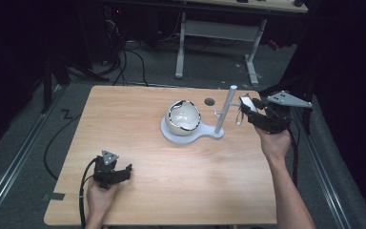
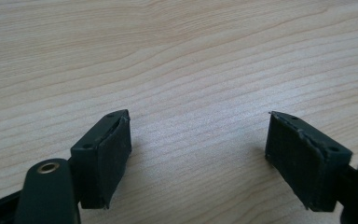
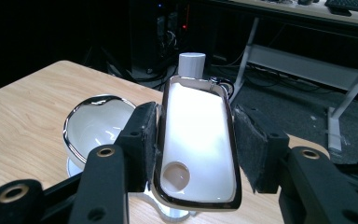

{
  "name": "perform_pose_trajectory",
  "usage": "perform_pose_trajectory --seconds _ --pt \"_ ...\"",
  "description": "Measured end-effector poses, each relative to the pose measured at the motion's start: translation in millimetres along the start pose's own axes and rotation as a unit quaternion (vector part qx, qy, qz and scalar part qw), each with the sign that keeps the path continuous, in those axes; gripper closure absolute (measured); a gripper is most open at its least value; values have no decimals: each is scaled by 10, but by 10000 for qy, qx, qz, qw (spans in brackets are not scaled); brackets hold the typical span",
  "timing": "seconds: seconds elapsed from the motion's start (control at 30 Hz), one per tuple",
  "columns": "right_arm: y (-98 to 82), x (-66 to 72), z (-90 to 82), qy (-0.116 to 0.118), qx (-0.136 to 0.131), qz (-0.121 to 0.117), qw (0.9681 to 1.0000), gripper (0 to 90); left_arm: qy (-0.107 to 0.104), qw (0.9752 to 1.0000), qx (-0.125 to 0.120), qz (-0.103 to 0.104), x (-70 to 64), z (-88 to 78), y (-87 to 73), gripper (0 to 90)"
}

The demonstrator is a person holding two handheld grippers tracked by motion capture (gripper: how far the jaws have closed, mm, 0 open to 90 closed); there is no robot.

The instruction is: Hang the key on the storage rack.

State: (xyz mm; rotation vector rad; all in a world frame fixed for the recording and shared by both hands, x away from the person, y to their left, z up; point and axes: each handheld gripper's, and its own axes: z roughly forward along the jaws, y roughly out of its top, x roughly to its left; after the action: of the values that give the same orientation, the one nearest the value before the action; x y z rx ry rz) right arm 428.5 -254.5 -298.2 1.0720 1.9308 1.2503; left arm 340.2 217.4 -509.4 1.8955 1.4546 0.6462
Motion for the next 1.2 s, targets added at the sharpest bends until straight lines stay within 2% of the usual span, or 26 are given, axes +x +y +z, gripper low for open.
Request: perform_pose_trajectory --seconds 0.7,1.2 --pt "57 -12 136 -56 50 34 10000 512 -3 10000 0 0 0 0 0 227" --pt "-71 -115 173 -121 181 167 9996 511 -2 10000 1 1 0 0 0 227"
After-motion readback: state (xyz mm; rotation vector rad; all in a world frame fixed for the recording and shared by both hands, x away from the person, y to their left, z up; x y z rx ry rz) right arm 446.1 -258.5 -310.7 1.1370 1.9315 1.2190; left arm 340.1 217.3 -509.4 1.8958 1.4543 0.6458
